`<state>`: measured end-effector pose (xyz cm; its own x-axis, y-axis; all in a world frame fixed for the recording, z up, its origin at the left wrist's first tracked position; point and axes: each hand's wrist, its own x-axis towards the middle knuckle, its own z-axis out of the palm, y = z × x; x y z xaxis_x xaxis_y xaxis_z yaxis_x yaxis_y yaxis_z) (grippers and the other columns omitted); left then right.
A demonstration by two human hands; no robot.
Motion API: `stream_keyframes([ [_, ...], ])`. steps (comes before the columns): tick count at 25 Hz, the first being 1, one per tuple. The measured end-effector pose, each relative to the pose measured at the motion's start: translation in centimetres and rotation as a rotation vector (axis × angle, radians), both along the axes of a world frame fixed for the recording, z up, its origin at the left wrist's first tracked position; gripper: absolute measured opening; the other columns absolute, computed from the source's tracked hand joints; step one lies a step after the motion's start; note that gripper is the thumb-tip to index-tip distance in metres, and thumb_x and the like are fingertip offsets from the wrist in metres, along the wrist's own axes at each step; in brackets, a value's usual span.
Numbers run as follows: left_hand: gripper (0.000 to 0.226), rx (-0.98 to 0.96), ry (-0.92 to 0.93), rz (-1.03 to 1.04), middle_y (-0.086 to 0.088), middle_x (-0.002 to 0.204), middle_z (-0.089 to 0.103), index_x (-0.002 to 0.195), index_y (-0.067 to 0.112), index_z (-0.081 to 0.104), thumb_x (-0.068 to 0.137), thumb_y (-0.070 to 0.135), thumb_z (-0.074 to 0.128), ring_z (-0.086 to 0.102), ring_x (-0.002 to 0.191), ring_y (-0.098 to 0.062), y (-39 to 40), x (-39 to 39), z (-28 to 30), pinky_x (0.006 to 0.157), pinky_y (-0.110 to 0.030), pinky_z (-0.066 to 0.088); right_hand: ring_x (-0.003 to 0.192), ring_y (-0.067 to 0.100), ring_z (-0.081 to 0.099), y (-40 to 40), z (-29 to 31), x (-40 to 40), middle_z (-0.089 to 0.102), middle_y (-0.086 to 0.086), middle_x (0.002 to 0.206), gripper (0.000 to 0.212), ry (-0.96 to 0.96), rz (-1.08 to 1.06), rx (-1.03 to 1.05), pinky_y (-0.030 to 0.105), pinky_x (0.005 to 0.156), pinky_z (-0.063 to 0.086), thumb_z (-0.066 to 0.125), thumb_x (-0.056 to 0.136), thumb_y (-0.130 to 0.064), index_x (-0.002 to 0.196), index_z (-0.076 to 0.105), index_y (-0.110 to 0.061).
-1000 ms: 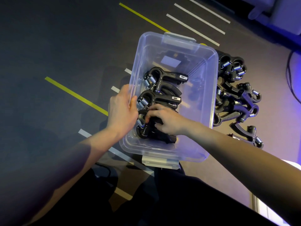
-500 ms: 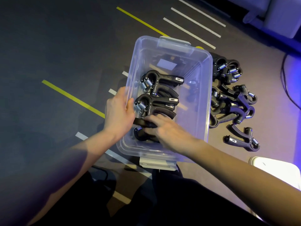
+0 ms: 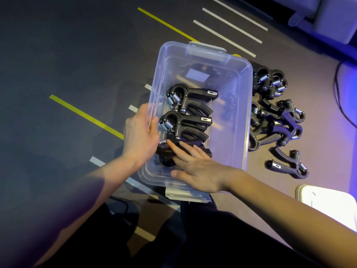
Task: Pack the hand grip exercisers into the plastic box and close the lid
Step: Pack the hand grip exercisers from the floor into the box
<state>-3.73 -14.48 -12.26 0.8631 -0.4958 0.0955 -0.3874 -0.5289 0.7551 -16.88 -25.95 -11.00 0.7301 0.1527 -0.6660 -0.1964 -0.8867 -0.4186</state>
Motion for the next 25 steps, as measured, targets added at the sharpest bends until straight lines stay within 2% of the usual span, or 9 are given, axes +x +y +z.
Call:
stream_keyframes([
  [2,0.010,-0.004,0.009,0.004,0.010,0.050,0.032,0.097,0.006,0.055,0.088,0.007,0.051,0.034,0.047,-0.013,0.0,0.0,0.1,0.053,-0.034,0.021,0.140,0.006,-0.026,0.0,-0.6,0.4,-0.026,-0.019,0.152,0.060,0.196,-0.100,0.153,0.040,0.118,-0.011,0.015,0.099,-0.051,0.151,0.016,-0.021],
  [4,0.007,-0.008,0.013,0.002,0.009,0.050,0.032,0.094,0.006,0.054,0.087,0.006,0.051,0.034,0.047,-0.013,-0.1,0.0,0.2,0.053,-0.034,0.020,0.140,0.006,-0.025,-0.2,-1.2,0.5,-0.019,-0.019,0.154,0.057,0.269,-0.197,0.226,0.039,0.117,-0.012,0.013,0.099,-0.051,0.151,0.010,-0.026],
  [8,0.008,-0.008,0.013,-0.002,0.008,0.050,0.033,0.095,0.007,0.055,0.087,0.006,0.051,0.035,0.047,-0.013,-0.1,-0.1,0.4,0.053,-0.034,0.021,0.141,0.007,-0.023,-0.5,-1.9,0.2,-0.017,-0.021,0.154,0.056,0.182,-0.245,0.269,0.038,0.114,-0.013,0.009,0.098,-0.053,0.150,0.003,-0.034],
  [10,0.010,-0.007,0.008,0.000,0.007,0.050,0.033,0.096,0.006,0.055,0.087,0.005,0.051,0.035,0.046,-0.013,-0.1,-0.1,0.4,0.054,-0.034,0.019,0.141,0.010,-0.025,-0.5,-2.2,0.3,-0.019,-0.020,0.154,0.057,0.121,-0.226,0.222,0.040,0.113,-0.014,0.008,0.096,-0.055,0.149,0.002,-0.037],
  [16,0.016,-0.002,0.020,0.002,0.008,0.051,0.033,0.103,0.006,0.056,0.088,0.006,0.051,0.036,0.047,-0.015,0.0,-0.3,0.6,0.053,-0.034,0.024,0.140,0.017,-0.029,-0.3,-3.0,1.2,-0.027,-0.021,0.151,0.063,0.184,-0.132,0.057,0.049,0.114,-0.016,0.010,0.092,-0.064,0.149,-0.002,-0.038],
  [21,0.018,0.006,0.035,0.016,0.007,0.051,0.034,0.105,0.006,0.057,0.088,0.005,0.051,0.037,0.047,-0.013,0.2,-0.4,0.9,0.054,-0.032,0.021,0.143,0.014,-0.022,-1.0,-3.2,1.1,-0.022,-0.024,0.152,0.073,0.176,-0.076,0.039,0.048,0.116,-0.010,0.014,0.089,-0.069,0.150,-0.005,-0.034],
  [25,0.020,0.025,0.045,0.021,0.004,0.051,0.037,0.106,0.006,0.057,0.088,0.005,0.051,0.037,0.048,-0.020,0.0,-0.1,0.8,0.055,-0.034,0.026,0.146,0.013,-0.011,-1.2,-3.3,1.2,-0.011,-0.020,0.156,0.070,0.130,-0.139,0.070,0.050,0.118,-0.001,0.018,0.092,-0.066,0.151,0.003,-0.032],
])
